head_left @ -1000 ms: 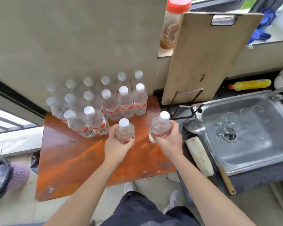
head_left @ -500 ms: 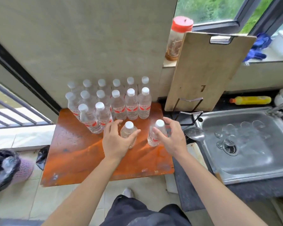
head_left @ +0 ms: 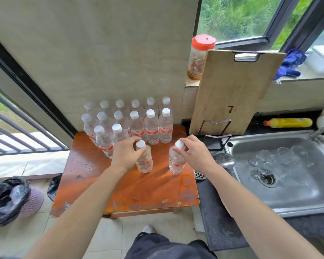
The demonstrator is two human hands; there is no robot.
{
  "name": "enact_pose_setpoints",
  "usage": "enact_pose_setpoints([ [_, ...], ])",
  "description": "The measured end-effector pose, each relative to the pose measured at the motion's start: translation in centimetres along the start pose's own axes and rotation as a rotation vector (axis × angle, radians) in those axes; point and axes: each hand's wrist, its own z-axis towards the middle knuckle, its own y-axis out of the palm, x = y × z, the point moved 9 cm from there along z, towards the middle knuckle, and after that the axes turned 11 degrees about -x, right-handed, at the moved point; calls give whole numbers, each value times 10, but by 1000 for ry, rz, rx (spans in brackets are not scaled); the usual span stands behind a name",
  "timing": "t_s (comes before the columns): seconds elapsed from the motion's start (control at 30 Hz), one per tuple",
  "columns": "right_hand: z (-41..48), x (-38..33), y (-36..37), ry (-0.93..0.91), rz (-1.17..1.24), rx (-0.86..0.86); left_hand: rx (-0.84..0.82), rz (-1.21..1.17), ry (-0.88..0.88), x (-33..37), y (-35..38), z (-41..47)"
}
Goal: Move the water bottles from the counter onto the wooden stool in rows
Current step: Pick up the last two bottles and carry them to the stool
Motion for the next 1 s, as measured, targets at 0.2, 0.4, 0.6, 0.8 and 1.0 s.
enact_pose_setpoints([
  [0.2,39,-22,-2,6,-42,-21,-191,63,68,1,-16,45],
  [0.4,75,-39,7,36,2,-36,-281,195,164,4,-31,84],
  [0.6,102,-55,10,58,11,17,-400,268,229,0,-21,99],
  [0.8,103,-66,19,47,11,-9,-401,204,234,-13,-25,100],
  [1.0,103,-65,16,43,-10,44,-321,260,248,-21,-25,89],
])
